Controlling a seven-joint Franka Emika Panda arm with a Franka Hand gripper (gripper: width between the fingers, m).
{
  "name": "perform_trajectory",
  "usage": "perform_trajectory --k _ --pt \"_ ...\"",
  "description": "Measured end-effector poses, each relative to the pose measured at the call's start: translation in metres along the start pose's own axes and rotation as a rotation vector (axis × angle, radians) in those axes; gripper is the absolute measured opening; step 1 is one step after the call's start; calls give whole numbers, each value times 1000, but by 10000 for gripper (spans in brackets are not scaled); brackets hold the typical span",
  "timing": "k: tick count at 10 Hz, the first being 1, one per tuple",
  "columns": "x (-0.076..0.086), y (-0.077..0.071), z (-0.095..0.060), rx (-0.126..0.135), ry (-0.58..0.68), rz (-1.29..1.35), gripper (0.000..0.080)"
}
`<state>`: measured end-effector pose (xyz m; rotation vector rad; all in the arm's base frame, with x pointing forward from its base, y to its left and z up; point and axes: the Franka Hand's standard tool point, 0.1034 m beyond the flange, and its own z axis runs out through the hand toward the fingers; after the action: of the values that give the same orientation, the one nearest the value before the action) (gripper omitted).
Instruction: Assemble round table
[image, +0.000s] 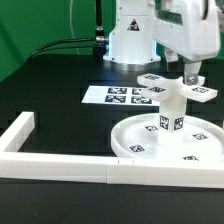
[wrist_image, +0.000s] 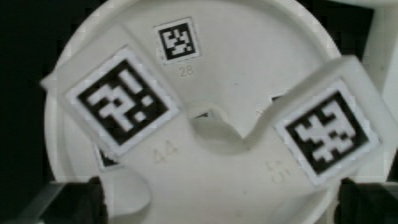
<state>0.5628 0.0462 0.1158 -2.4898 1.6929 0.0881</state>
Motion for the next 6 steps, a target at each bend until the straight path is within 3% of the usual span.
perform_trajectory --k 1,6 --pt "0 -1 -1 -19 -17 -135 648" --pt "-2 -5 -3 -17 -24 -550 648"
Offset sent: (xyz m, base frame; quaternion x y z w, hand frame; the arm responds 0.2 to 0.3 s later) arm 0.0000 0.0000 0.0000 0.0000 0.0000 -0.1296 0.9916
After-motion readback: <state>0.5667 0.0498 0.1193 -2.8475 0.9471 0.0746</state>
